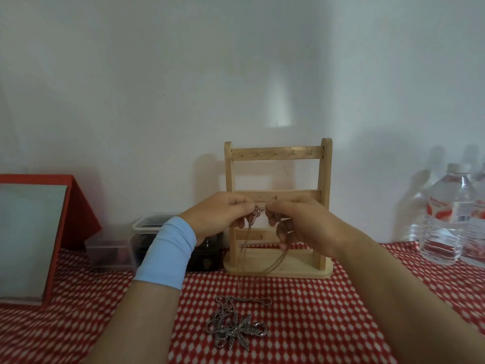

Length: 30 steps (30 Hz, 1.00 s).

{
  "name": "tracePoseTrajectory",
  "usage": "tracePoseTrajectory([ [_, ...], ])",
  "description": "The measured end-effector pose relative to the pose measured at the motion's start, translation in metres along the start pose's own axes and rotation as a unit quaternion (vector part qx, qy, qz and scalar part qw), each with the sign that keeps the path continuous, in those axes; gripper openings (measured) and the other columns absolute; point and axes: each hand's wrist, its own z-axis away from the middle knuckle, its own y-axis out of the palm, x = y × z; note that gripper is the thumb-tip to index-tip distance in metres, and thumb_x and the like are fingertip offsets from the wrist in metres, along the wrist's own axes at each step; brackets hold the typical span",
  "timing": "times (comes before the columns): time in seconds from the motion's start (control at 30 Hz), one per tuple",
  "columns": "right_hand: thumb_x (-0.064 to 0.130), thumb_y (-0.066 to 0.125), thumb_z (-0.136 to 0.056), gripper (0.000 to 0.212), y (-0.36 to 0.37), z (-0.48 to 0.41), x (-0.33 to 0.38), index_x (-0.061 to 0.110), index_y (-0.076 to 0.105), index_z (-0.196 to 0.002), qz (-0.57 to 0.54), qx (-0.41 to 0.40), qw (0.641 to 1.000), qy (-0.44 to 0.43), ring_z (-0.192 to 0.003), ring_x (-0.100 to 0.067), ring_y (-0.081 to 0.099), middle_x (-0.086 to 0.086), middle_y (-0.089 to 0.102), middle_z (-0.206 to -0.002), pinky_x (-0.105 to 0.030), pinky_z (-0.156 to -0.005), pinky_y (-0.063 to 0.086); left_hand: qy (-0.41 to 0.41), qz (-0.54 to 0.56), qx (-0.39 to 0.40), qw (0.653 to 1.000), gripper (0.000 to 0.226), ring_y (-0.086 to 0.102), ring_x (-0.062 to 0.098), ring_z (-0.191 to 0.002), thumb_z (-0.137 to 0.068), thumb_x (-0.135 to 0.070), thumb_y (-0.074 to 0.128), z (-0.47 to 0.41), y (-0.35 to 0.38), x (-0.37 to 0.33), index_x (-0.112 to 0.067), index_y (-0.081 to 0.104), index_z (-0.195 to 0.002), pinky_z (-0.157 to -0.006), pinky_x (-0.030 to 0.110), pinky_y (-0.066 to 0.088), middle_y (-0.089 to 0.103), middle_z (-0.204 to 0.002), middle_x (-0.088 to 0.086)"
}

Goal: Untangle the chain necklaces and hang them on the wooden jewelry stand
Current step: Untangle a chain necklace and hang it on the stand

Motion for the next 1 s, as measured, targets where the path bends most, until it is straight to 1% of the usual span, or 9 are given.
tracePoseTrajectory([
  [0.1, 0.02, 0.062, -0.1, 0.017, 0.002, 0.0, -0.002, 0.004, 0.067, -0.096, 0.041, -0.01, 0.999, -0.009, -0.052, -0.017, 0.05, -0.006, 0.065, -0.083, -0.031, -0.048, 0.044, -0.015, 0.009, 0.009, 1.0, 0.035, 0.065, 0.02, -0.089, -0.103, -0.029, 0.043, 0.0, 0.004, 0.001, -0.007, 0.07, -0.102, -0.099, 0.035, 0.051, 0.07, -0.089, 0.005],
  [0.2, 0.008, 0.063, -0.097, 0.008, 0.002, 0.001, -0.003, 0.006, 0.067, -0.104, 0.064, -0.018, 0.997, -0.035, -0.053, -0.019, 0.054, -0.008, 0.068, -0.089, -0.03, -0.046, 0.046, -0.023, 0.066, -0.015, 0.997, 0.036, 0.067, 0.022, -0.092, -0.103, -0.031, 0.043, -0.003, 0.008, 0.001, -0.011, 0.071, -0.094, -0.102, 0.043, 0.05, 0.073, -0.089, 0.004],
  [0.37, 0.03, 0.069, -0.096, 0.019, 0.002, 0.002, -0.001, 0.014, 0.079, -0.099, 0.081, -0.009, 0.995, -0.058, -0.074, -0.018, 0.068, -0.006, 0.078, -0.1, -0.033, -0.061, 0.055, -0.024, 0.06, -0.019, 0.998, 0.033, 0.066, 0.018, -0.082, -0.101, -0.034, 0.048, -0.004, 0.01, -0.002, -0.012, 0.072, -0.103, -0.086, 0.036, 0.059, 0.071, -0.085, 0.005],
  [0.5, 0.022, 0.078, -0.089, 0.008, 0.002, -0.001, -0.005, 0.014, 0.078, -0.091, 0.083, -0.033, 0.993, -0.072, -0.078, -0.013, 0.068, -0.001, 0.079, -0.09, -0.037, -0.079, 0.06, -0.02, 0.03, -0.028, 0.999, 0.039, 0.065, 0.019, -0.077, -0.098, -0.038, 0.053, -0.005, 0.012, -0.004, -0.004, 0.072, -0.1, -0.079, 0.034, 0.059, 0.068, -0.08, 0.002],
  [0.6, 0.015, 0.077, -0.089, 0.007, -0.001, 0.0, -0.004, 0.011, 0.075, -0.094, 0.052, -0.023, 0.996, -0.073, -0.073, -0.015, 0.067, 0.0, 0.076, -0.084, -0.036, -0.077, 0.056, -0.021, 0.04, -0.024, 0.999, 0.036, 0.062, 0.014, -0.072, -0.094, -0.044, 0.057, -0.005, 0.012, -0.004, -0.012, 0.074, -0.09, -0.076, 0.031, 0.057, 0.066, -0.071, -0.005],
  [0.73, 0.014, 0.072, -0.094, 0.004, -0.001, 0.0, -0.004, 0.012, 0.069, -0.092, 0.023, 0.011, 0.997, -0.078, -0.065, -0.017, 0.063, 0.0, 0.068, -0.075, -0.036, -0.069, 0.053, -0.001, 0.037, -0.011, 0.999, 0.032, 0.053, 0.013, -0.068, -0.09, -0.036, 0.064, -0.004, 0.009, -0.001, -0.005, 0.073, -0.097, -0.064, 0.022, 0.052, 0.056, -0.065, -0.007],
  [0.8, 0.015, 0.067, -0.097, 0.007, 0.001, 0.0, -0.005, 0.011, 0.069, -0.092, 0.018, 0.021, 0.997, -0.068, -0.065, -0.019, 0.061, -0.003, 0.067, -0.075, -0.036, -0.067, 0.051, 0.003, 0.033, -0.003, 0.999, 0.024, 0.056, 0.011, -0.07, -0.091, -0.032, 0.064, -0.003, 0.006, 0.0, -0.011, 0.075, -0.096, -0.068, 0.024, 0.056, 0.06, -0.067, -0.009],
  [0.87, 0.018, 0.06, -0.101, 0.015, 0.001, -0.001, -0.004, 0.01, 0.069, -0.093, 0.009, 0.023, 0.999, -0.038, -0.065, -0.021, 0.061, -0.006, 0.068, -0.076, -0.035, -0.065, 0.049, 0.003, 0.025, -0.001, 1.0, 0.018, 0.06, 0.014, -0.076, -0.092, -0.027, 0.064, -0.003, 0.003, 0.002, -0.014, 0.075, -0.095, -0.084, 0.036, 0.059, 0.065, -0.072, -0.01],
  [1.0, 0.023, 0.053, -0.105, 0.019, -0.003, 0.001, -0.003, 0.011, 0.061, -0.093, 0.086, 0.009, 0.996, 0.008, -0.065, -0.022, 0.062, -0.007, 0.072, -0.079, -0.034, -0.064, 0.049, -0.002, 0.006, -0.044, 0.999, 0.02, 0.065, 0.031, -0.083, -0.097, -0.021, 0.057, -0.003, -0.002, 0.005, -0.01, 0.073, -0.102, -0.093, 0.051, 0.054, 0.072, -0.087, 0.006],
])
